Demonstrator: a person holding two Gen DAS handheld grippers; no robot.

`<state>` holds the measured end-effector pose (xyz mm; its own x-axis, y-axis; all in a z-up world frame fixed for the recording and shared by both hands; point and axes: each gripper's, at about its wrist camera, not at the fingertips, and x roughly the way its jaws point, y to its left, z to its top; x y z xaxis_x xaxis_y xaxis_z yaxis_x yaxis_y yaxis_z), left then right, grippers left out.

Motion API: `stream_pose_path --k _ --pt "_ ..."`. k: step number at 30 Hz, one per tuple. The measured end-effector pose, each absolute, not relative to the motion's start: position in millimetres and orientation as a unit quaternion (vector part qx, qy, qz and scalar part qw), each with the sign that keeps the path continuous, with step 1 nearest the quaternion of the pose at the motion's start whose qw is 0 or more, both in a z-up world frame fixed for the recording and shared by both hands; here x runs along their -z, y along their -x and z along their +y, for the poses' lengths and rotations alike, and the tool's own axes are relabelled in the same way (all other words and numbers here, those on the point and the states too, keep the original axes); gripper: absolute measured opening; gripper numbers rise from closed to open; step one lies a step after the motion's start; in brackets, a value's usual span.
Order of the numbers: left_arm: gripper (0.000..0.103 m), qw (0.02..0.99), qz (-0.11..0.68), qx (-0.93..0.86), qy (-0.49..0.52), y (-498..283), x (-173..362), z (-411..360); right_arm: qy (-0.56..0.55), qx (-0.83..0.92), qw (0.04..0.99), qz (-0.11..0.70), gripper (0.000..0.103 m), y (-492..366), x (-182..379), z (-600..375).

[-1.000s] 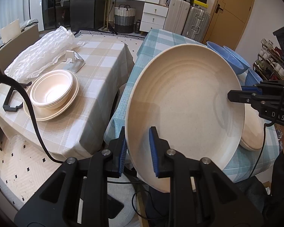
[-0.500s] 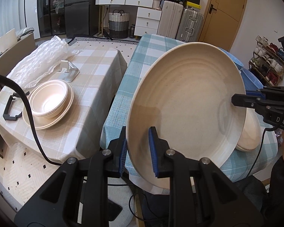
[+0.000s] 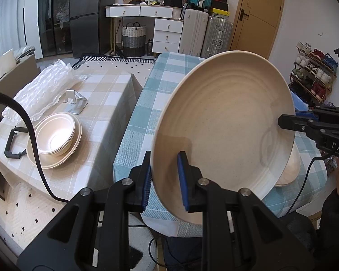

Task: Organize plates and bowls
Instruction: 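Carry the tilted cream plate with both grippers over the cream plate stack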

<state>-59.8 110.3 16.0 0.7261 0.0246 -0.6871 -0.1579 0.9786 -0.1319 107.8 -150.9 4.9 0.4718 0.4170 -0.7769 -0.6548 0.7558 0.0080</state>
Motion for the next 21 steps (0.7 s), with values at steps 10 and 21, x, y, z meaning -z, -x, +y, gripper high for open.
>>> stream_pose_path --k 10,21 --pt "0.018 0.930 0.360 -0.033 0.075 51 -32 78 0.116 -0.296 0.858 0.402 0.015 -103 -7 -185" --pt "0.018 0.930 0.363 0.003 0.051 34 -48 25 0.078 -0.259 0.875 0.401 0.015 -103 -7 -234"
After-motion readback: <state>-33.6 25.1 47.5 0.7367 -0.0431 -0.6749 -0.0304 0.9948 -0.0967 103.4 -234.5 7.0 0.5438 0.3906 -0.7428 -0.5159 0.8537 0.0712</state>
